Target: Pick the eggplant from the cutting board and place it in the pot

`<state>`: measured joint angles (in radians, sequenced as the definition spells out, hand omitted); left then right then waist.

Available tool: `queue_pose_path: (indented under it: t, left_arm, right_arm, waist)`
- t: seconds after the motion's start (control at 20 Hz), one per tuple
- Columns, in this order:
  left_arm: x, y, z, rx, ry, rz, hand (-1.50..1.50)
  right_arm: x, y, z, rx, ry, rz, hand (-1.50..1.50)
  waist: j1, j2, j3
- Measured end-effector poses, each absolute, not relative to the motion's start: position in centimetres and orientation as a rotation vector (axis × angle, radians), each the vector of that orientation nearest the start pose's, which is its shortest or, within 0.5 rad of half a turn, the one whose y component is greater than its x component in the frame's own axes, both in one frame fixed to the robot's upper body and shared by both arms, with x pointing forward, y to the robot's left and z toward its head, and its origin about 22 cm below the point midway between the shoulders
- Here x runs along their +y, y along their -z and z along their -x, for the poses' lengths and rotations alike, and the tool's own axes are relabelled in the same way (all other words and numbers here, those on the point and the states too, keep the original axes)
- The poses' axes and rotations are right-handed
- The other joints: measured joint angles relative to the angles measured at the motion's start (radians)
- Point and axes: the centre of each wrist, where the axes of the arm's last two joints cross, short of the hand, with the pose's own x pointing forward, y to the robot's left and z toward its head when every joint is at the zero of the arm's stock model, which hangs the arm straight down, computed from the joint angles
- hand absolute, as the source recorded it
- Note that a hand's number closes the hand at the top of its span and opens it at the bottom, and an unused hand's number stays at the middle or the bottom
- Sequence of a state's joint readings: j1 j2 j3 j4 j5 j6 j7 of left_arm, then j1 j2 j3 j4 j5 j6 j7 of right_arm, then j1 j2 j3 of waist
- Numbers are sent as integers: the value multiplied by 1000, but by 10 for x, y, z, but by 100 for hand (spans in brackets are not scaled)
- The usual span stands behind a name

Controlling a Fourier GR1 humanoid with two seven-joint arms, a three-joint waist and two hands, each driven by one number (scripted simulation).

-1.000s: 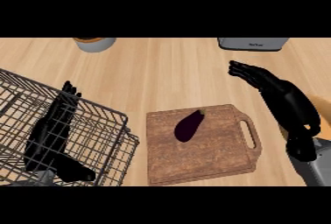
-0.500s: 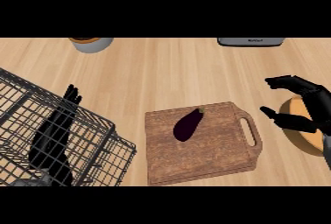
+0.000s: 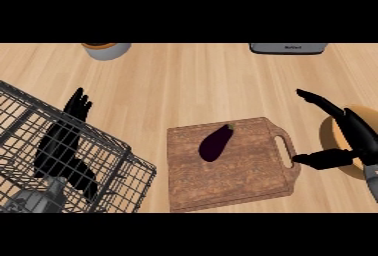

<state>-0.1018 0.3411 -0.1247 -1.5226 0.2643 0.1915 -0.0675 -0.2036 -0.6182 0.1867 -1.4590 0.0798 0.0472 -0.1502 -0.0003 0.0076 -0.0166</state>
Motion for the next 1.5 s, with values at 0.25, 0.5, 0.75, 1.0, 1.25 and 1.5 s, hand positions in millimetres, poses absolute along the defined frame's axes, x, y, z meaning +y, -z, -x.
queue_pose_path:
  t: [0.25,0.5,0.75,1.0,1.25,1.5]
  left_arm:
    - [270,-30,-267,-1646,38,-103,0]
    - [272,-29,-272,-1655,42,-93,0]
    - [271,-30,-275,-1653,35,-89,0]
    - [272,-32,-277,-1643,34,-100,0]
    - [272,-31,-278,-1649,27,-98,0]
    - [273,-31,-279,-1650,18,-100,0]
  right_arm:
    - [-298,-91,-293,-1496,-980,365,-150]
    - [-257,-104,-300,-1380,-1081,370,-150]
    - [-222,-103,-307,-1268,-1121,367,-150]
    - [-202,-92,-313,-1177,-1125,356,-150]
    - [-192,-71,-316,-1139,-1145,335,-150]
    - [-175,-57,-312,-1166,-1157,325,-150]
  waist:
    - [7,-1,-1]
    - [9,-1,0]
    - [12,0,0]
    - [12,2,-2]
    - [11,2,-1]
    - [9,1,-1]
